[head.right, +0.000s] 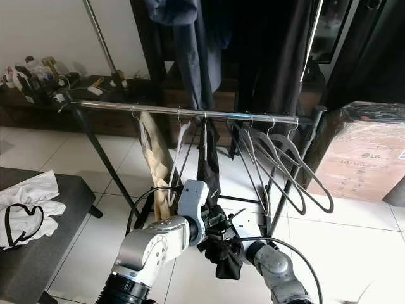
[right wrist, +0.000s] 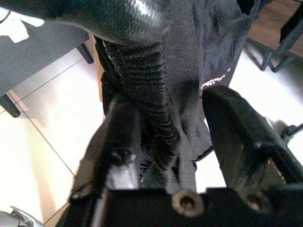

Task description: Hang hanger

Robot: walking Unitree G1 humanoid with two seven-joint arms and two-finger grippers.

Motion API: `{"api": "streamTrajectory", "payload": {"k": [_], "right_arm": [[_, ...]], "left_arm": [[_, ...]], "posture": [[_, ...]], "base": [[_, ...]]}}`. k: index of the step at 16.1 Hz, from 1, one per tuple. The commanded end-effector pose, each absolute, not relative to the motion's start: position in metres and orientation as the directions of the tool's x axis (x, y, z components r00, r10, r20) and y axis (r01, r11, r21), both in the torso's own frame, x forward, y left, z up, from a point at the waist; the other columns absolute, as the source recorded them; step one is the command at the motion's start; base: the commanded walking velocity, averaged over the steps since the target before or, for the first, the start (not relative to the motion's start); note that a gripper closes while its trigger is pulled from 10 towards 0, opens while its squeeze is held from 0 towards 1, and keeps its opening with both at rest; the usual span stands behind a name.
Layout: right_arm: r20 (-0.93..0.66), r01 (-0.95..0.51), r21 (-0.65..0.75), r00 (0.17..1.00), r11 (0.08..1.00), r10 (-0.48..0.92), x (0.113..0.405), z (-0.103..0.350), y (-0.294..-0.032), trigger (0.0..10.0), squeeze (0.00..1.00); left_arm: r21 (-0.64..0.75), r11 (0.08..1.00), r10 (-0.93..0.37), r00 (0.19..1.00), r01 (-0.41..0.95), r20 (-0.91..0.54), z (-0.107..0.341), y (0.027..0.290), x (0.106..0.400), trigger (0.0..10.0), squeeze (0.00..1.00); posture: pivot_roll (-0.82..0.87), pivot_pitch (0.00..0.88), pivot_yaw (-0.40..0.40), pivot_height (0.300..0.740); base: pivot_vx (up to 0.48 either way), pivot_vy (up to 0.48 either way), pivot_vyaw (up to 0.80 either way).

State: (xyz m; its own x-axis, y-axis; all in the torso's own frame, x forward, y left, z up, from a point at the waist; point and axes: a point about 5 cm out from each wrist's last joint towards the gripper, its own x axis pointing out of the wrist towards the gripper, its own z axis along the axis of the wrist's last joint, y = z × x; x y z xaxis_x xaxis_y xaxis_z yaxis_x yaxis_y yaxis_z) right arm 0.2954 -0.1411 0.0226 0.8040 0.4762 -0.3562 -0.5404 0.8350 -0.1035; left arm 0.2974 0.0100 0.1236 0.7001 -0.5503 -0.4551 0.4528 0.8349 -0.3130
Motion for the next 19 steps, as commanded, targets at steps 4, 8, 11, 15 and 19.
{"api": "streamTrajectory", "payload": {"k": [4, 8, 11, 15, 19], "right_arm": [[-0.358, -0.535, -0.108, 0.808, 0.838, 0.469, 0.296, 0.022, -0.143, 0.0, 0.00], [-0.354, -0.538, -0.107, 0.806, 0.836, 0.474, 0.297, 0.022, -0.143, 0.0, 0.00], [-0.353, -0.538, -0.109, 0.807, 0.836, 0.474, 0.297, 0.023, -0.145, 0.0, 0.00], [-0.362, -0.529, -0.117, 0.811, 0.840, 0.460, 0.297, 0.022, -0.150, 0.0, 0.00], [-0.364, -0.493, -0.136, 0.831, 0.859, 0.420, 0.300, 0.024, -0.154, 0.0, 0.00]], "left_arm": [[-0.341, 0.818, -0.573, 0.695, 0.462, -0.434, 0.130, 0.003, 0.295, 10.0, 0.00], [-0.341, 0.820, -0.571, 0.697, 0.460, -0.433, 0.130, 0.003, 0.296, 10.0, 0.00], [-0.339, 0.820, -0.572, 0.696, 0.462, -0.433, 0.130, 0.004, 0.296, 10.0, 0.00], [-0.339, 0.819, -0.572, 0.696, 0.463, -0.433, 0.130, 0.004, 0.296, 10.0, 0.00], [-0.334, 0.821, -0.571, 0.697, 0.463, -0.434, 0.130, 0.004, 0.296, 10.0, 0.00]], "posture": [[-0.03, 0.101, 0.039, 0.740], [-0.03, 0.100, 0.038, 0.740], [-0.03, 0.100, 0.038, 0.740], [-0.03, 0.101, 0.037, 0.740], [-0.03, 0.100, 0.036, 0.740]], "base": [[0.000, 0.000, 0.00], [0.000, 0.000, 0.00], [0.000, 0.000, 0.00], [0.000, 0.000, 0.00], [0.000, 0.000, 0.00]]}}
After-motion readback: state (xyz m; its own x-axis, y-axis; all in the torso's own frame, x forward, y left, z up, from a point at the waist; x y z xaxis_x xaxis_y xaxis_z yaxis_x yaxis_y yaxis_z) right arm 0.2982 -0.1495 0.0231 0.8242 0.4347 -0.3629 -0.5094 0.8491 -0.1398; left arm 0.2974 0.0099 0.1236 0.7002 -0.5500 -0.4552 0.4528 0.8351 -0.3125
